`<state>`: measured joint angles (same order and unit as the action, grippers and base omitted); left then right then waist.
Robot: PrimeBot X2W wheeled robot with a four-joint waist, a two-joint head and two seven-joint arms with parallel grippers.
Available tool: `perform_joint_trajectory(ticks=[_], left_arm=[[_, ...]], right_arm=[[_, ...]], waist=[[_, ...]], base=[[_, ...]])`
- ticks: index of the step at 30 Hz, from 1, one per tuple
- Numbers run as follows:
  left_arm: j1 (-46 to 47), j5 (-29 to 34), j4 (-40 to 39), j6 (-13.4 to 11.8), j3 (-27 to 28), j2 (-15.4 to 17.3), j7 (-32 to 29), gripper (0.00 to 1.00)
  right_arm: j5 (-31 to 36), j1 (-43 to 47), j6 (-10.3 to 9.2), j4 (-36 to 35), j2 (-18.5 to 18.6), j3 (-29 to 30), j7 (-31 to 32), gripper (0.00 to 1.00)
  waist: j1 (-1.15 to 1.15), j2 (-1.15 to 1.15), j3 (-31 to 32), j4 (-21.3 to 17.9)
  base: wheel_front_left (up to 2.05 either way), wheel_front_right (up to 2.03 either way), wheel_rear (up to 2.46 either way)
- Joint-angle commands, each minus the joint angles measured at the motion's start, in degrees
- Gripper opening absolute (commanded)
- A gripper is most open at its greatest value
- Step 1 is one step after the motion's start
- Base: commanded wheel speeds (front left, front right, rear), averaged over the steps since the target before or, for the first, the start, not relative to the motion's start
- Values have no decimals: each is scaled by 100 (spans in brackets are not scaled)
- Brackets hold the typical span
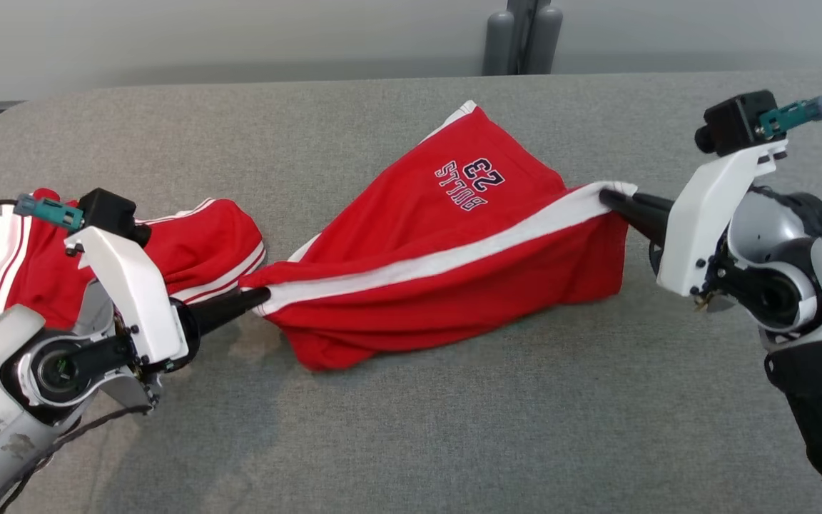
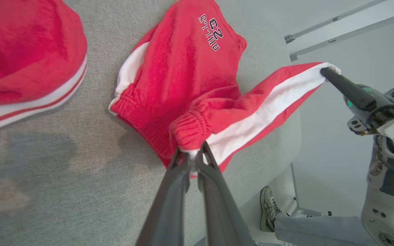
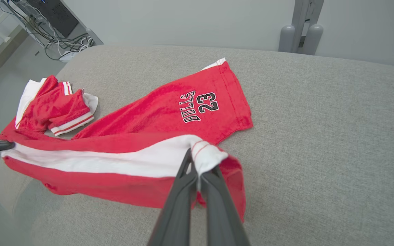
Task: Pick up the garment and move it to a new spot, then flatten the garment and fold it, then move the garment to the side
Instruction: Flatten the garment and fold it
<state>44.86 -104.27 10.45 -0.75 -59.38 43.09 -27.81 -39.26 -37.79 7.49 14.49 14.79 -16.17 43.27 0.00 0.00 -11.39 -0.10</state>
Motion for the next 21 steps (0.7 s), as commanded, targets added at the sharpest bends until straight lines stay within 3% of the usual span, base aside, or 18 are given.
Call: perform_joint_trajectory(ticks=[1, 21], left_arm=[[88, -51, 50, 33, 54, 2, -30, 0], [1047, 63, 897, 300, 289, -542, -341, 0]], right_arm=[[21, -91, 1, 52, -2, 14, -58, 0], [370, -2349, 1, 2268, -53, -935, -1596, 0]], waist=[[0, 0, -62, 42], [0, 0, -1169, 621]], base=[[0, 0, 0], [0, 0, 0]])
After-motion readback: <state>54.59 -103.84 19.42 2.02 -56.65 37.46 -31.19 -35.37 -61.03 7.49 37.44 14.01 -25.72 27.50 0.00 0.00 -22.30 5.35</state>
